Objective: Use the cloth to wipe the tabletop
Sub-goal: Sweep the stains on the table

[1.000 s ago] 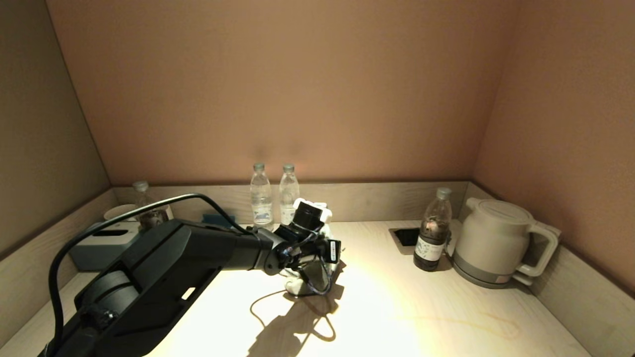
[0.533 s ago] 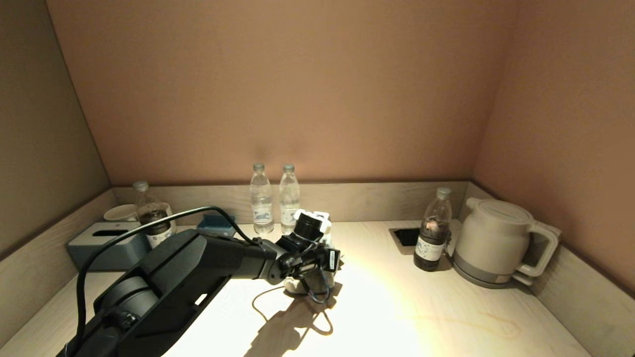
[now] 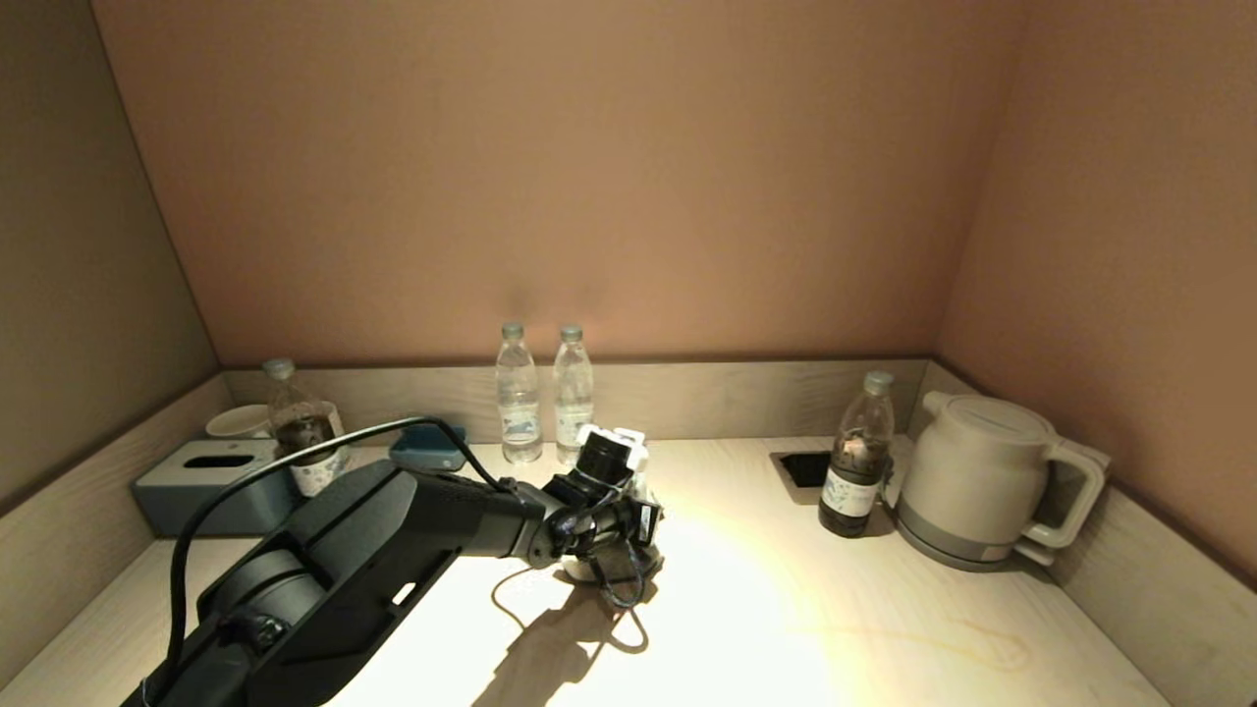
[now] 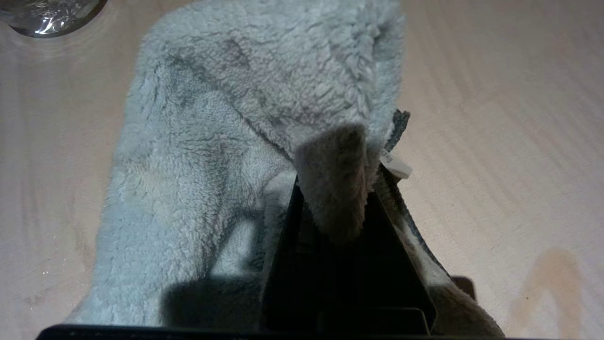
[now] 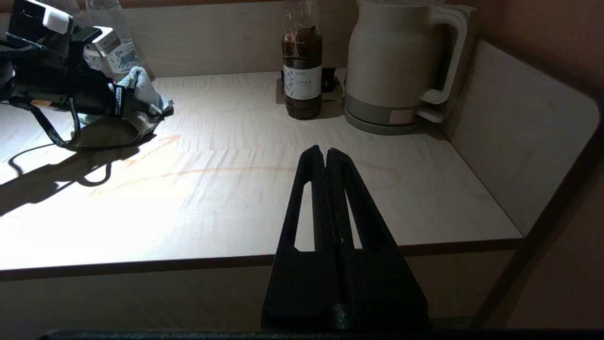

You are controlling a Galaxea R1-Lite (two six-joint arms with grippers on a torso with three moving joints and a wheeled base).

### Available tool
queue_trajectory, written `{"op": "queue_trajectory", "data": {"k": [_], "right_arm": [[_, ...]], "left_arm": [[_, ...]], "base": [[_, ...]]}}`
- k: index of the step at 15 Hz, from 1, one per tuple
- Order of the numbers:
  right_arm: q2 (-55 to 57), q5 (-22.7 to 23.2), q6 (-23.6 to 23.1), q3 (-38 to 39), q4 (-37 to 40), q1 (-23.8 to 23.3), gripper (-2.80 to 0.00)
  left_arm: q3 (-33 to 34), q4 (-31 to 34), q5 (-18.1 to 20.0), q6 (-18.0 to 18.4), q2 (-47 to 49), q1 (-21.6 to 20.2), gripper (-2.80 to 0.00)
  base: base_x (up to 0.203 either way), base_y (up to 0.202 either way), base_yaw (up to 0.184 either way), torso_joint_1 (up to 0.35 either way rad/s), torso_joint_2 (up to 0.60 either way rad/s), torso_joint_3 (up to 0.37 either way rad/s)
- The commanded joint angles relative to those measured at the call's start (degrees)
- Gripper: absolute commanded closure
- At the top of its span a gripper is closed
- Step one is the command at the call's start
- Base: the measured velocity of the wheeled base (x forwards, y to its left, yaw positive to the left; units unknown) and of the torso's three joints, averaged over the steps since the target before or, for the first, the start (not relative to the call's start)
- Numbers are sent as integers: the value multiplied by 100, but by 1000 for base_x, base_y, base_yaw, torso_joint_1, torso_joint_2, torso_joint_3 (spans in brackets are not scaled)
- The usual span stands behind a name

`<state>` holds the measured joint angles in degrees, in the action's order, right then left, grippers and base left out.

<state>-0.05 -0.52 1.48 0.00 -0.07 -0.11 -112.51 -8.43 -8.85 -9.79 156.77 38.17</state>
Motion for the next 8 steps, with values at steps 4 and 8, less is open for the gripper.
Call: {"op": "queue_trajectory", "data": {"k": [4, 8], "right_arm": [[5, 0, 1, 0, -1, -5, 0], [5, 0, -7, 0, -1, -7, 0]], "left_arm": [[1, 79, -354, 118, -35, 21, 0], [18, 125, -331, 100, -111, 178, 0]], "base": [[0, 0, 0, 0, 0, 0], [0, 0, 0, 0, 0, 0]]}}
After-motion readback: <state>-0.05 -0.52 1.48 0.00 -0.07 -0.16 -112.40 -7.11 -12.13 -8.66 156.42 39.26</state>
